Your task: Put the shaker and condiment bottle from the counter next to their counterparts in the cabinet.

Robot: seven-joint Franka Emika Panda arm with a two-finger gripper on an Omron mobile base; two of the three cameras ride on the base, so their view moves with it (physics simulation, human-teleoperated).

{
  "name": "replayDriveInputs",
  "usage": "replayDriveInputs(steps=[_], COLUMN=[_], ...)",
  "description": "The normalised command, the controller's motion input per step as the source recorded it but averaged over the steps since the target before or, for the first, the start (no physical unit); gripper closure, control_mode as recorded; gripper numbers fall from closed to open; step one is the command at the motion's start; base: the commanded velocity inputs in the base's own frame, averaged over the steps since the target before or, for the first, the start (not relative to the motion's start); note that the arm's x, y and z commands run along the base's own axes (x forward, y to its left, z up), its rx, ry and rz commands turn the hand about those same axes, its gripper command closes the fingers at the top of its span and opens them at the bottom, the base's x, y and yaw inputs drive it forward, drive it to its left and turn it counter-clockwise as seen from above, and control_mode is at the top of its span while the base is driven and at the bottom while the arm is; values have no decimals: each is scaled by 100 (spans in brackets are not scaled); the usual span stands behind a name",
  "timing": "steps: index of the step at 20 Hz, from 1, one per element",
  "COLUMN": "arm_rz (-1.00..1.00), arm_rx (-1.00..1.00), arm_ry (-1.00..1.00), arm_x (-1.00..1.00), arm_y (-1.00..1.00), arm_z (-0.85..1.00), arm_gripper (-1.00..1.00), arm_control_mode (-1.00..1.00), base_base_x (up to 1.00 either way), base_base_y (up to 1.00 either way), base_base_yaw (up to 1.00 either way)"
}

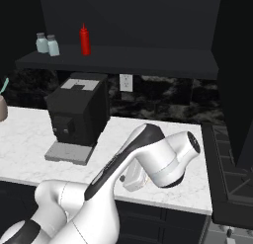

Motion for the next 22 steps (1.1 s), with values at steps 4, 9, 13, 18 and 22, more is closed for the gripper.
replayDriveInputs(steps=[4, 9, 13, 18, 22], arm_rz=[2, 2, 2, 2, 2], arm_rx=[0, 0, 0, 0, 0], arm_ry=[0, 0, 0, 0, 0], arm_x=[13, 23, 25, 20, 18], arm_y=[0, 0, 0, -3, -4], arm_z=[-1, -4, -3, -1, -1], arm_gripper=[-100, -100, -100, -100, -100], arm_control_mode=[-100, -100, -100, -100, -100], base_base_x=[0, 0, 0, 0, 0], base_base_y=[0, 0, 0, 0, 0], base_base_yaw=[0, 0, 0, 0, 0])
